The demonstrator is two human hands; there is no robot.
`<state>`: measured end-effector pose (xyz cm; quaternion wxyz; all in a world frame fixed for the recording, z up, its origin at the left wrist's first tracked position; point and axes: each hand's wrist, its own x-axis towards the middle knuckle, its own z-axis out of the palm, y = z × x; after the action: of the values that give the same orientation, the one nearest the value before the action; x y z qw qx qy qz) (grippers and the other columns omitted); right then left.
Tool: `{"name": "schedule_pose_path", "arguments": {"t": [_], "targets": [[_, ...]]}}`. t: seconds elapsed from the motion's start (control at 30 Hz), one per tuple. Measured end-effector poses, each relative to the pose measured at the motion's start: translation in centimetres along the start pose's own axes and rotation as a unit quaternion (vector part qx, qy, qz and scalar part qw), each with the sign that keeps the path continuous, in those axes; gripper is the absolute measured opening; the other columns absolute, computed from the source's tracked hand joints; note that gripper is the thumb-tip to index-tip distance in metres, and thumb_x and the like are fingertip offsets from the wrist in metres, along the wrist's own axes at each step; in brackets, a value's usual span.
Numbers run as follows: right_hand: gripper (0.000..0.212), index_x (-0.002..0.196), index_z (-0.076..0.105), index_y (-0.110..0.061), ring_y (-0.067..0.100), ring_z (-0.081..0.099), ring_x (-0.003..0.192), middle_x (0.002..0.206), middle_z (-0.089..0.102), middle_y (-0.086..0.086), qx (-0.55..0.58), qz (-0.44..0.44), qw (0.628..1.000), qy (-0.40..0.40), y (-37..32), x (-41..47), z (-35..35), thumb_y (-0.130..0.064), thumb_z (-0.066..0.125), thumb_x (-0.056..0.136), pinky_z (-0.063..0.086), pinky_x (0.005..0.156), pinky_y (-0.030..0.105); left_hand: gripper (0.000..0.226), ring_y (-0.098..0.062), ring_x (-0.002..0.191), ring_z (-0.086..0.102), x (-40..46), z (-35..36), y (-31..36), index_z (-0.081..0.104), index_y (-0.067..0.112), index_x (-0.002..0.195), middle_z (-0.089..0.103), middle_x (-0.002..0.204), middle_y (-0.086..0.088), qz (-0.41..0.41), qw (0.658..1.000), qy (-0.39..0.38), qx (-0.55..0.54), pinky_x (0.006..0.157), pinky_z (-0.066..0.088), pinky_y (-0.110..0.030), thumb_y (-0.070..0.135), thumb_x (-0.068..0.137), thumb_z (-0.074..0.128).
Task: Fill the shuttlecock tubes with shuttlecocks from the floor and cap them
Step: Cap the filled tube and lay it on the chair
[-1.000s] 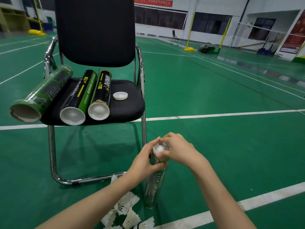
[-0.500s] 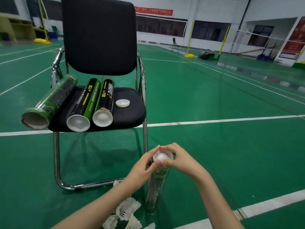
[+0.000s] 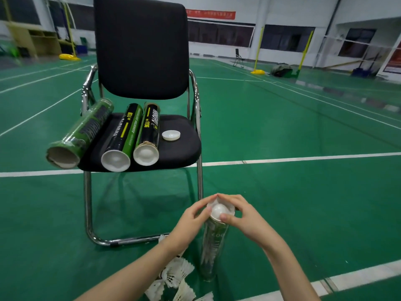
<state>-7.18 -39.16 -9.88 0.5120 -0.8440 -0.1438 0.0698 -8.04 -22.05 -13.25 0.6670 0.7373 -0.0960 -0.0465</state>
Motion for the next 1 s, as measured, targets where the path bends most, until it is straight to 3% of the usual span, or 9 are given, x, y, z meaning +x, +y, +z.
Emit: {"name": "schedule_pose_path", "arguments": {"t": [0.17,0.27,0.37,0.43,0.5,0.63,0.77,0.87,1.0], "targets": [[0.043,0.122,0.052,-0.032,-0.013,0.043,0.107,0.119,0.048,-0.018,0.025,-0.008,0.999,0.019,0.0,-0.3,1.2,-0.02,0.064,0.083,0.033,0.079,-0.003,0.03,-0.003,0.12,0.053,-0.8,-0.4,-0.2,0.056,0.038,0.122,0.058,0.128,0.016,-0.02,0.999,0.018,-0.026,0.107,0.041,-0.031,0.023,0.098,0.048],[0.039,0.118,0.051,-0.035,-0.008,0.044,0.109,0.12,0.048,-0.015,0.032,-0.015,0.999,0.029,0.0,-0.5,1.5,-0.018,0.062,0.085,0.035,0.082,0.001,0.031,-0.008,0.122,0.053,-0.9,-0.5,-0.3,0.056,0.041,0.124,0.059,0.129,0.014,-0.03,0.999,0.008,-0.03,0.108,0.04,-0.037,0.027,0.098,0.048],[0.044,0.124,0.047,-0.038,0.002,0.045,0.115,0.123,0.044,-0.019,0.049,-0.003,0.998,0.028,0.2,-1.2,1.5,-0.021,0.061,0.085,0.044,0.092,0.022,0.038,-0.008,0.123,0.051,-1.1,-0.4,-0.2,0.045,0.057,0.127,0.056,0.132,0.013,-0.039,0.999,-0.014,-0.033,0.109,0.037,-0.036,0.033,0.097,0.049],[0.054,0.133,0.037,-0.033,0.009,0.044,0.117,0.128,0.036,-0.019,0.069,0.043,0.996,0.038,0.2,-1.6,1.7,-0.024,0.061,0.086,0.052,0.08,0.032,0.05,-0.009,0.123,0.052,-1.1,-0.3,-0.1,0.027,0.059,0.134,0.055,0.131,0.01,-0.044,0.998,-0.013,-0.039,0.11,0.035,-0.037,0.032,0.097,0.049],[0.058,0.137,0.034,-0.025,0.015,0.046,0.113,0.129,0.034,-0.012,0.09,0.101,0.989,0.057,0.0,-1.8,1.8,-0.025,0.062,0.085,0.055,0.067,0.031,0.057,-0.009,0.122,0.052,-1.3,-0.3,0.1,0.018,0.052,0.141,0.053,0.131,0.011,-0.05,0.998,-0.012,-0.045,0.111,0.035,-0.038,0.03,0.098,0.048],[0.03,0.111,0.054,-0.018,0.015,0.057,0.098,0.116,0.056,0.002,0.108,0.114,0.985,0.073,-0.7,-1.9,2.1,-0.021,0.065,0.083,0.057,0.066,0.039,0.044,-0.012,0.114,0.056,-1.5,0.0,1.0,0.036,0.036,0.141,0.054,0.129,0.006,-0.072,0.997,0.008,-0.019,0.094,0.05,-0.032,0.031,0.098,0.047],[0.029,0.108,0.061,-0.016,0.02,0.06,0.098,0.108,0.061,0.006,0.128,0.106,0.981,0.104,-1.0,-2.4,2.5,-0.02,0.068,0.08,0.057,0.071,0.043,0.036,-0.016,0.107,0.062,-2.0,-0.1,1.5,0.055,0.025,0.129,0.064,0.119,0.0,-0.112,0.993,0.023,0.023,0.07,0.057,-0.033,0.037,0.096,0.049],[0.028,0.107,0.063,-0.018,0.02,0.062,0.095,0.105,0.064,0.005,0.128,0.1,0.981,0.107,-1.2,-3.1,2.6,-0.019,0.068,0.079,0.057,0.072,0.043,0.032,-0.016,0.103,0.064,-2.4,-0.2,2.3,0.059,0.021,0.125,0.067,0.116,-0.004,-0.137,0.99,0.008,-0.011,0.075,0.057,-0.033,0.027,0.095,0.053],[0.025,0.101,0.064,-0.024,0.019,0.063,0.094,0.1,0.067,0.001,0.117,0.071,0.981,0.135,-2.1,-4.2,2.2,-0.018,0.07,0.078,0.056,0.076,0.043,0.028,-0.016,0.085,0.066,-2.9,-0.2,4.3,0.06,0.017,0.117,0.068,0.108,-0.014,-0.121,0.992,-0.002,-0.042,0.069,0.056,-0.029,0.018,0.089,0.063]]}}
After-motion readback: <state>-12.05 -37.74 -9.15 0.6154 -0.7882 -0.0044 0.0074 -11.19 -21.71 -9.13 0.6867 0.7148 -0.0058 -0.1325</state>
